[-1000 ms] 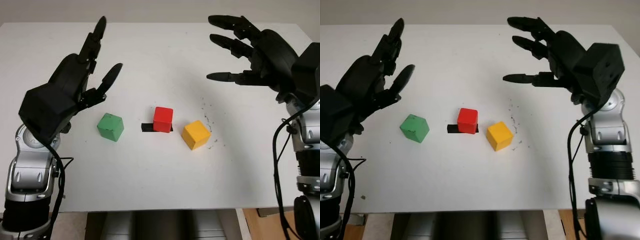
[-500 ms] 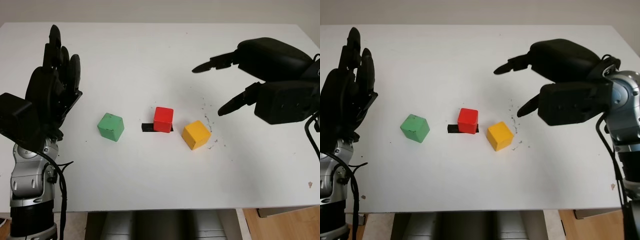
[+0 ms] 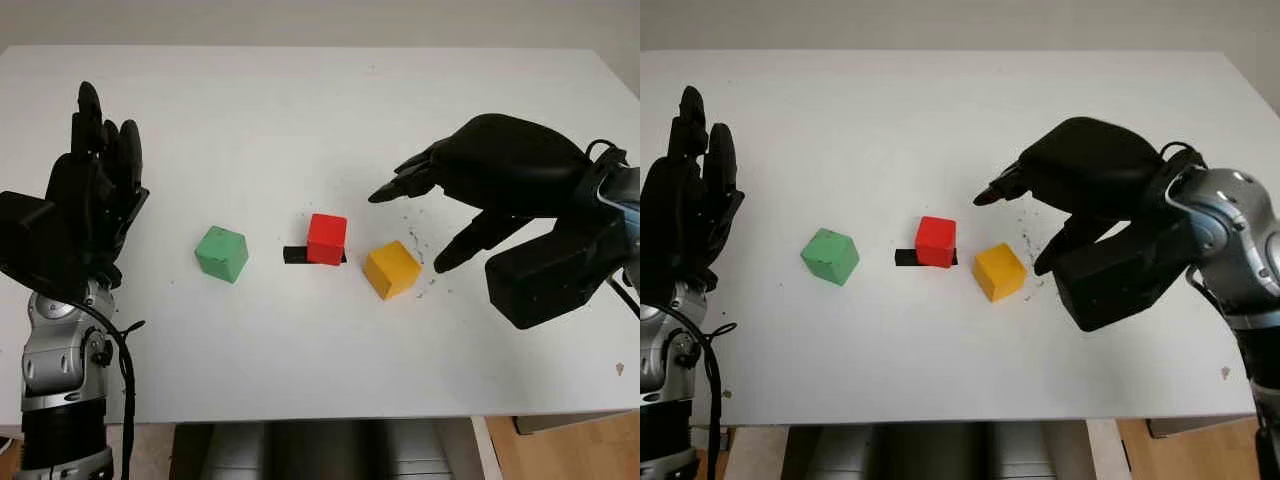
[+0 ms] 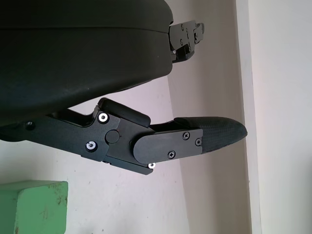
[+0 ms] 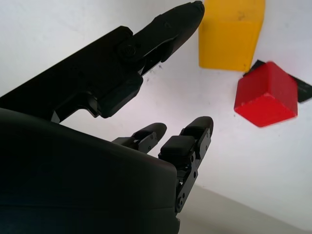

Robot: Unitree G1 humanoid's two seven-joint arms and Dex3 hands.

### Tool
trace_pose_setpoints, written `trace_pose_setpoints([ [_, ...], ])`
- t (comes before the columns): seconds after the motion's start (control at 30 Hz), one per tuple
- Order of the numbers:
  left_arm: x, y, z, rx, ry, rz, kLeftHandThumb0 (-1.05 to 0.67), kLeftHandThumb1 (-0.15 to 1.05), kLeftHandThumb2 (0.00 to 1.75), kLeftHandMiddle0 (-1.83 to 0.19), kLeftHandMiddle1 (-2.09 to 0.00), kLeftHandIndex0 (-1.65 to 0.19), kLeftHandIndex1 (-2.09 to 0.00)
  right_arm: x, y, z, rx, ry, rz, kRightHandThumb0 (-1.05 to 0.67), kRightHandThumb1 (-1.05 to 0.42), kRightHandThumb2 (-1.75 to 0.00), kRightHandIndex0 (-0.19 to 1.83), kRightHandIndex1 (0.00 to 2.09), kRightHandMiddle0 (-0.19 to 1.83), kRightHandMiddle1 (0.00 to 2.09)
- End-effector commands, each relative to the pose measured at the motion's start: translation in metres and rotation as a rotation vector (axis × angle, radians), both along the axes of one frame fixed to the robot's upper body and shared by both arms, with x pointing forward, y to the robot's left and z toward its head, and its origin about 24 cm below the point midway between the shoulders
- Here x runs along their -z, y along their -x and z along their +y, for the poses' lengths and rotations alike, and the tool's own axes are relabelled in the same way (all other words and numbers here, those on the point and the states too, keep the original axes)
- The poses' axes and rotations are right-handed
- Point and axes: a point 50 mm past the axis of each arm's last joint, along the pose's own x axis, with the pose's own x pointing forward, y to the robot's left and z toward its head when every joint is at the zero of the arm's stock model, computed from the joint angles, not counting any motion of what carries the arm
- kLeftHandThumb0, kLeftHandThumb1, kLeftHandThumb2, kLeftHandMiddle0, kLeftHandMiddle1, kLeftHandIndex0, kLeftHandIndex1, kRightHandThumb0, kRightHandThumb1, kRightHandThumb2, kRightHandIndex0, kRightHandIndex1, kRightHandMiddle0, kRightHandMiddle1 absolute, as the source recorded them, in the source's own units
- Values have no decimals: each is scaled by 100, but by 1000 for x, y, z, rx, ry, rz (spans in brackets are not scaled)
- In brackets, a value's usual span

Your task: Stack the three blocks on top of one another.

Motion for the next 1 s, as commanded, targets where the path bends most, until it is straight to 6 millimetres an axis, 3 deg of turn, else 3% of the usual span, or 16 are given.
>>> trace_pose_setpoints([
  [0.0, -2, 0, -2, 2, -7, -10, -76, 105, 52, 19, 0, 19, 0, 8, 0, 4, -2, 2, 29, -86, -75, -6, 62, 6, 69, 6],
  [0.7, 0, 4, -3, 1, -48, -9, -75, 105, 50, 19, 0, 19, 0, 43, 3, 7, -12, -37, 175, -77, -74, -6, 61, 5, 69, 6],
  [0.97, 3, 4, -3, 5, -43, -16, -72, 105, 47, 19, 0, 19, -1, 54, 2, 8, -42, -90, 110, -77, -72, -5, 74, 11, 82, 12],
])
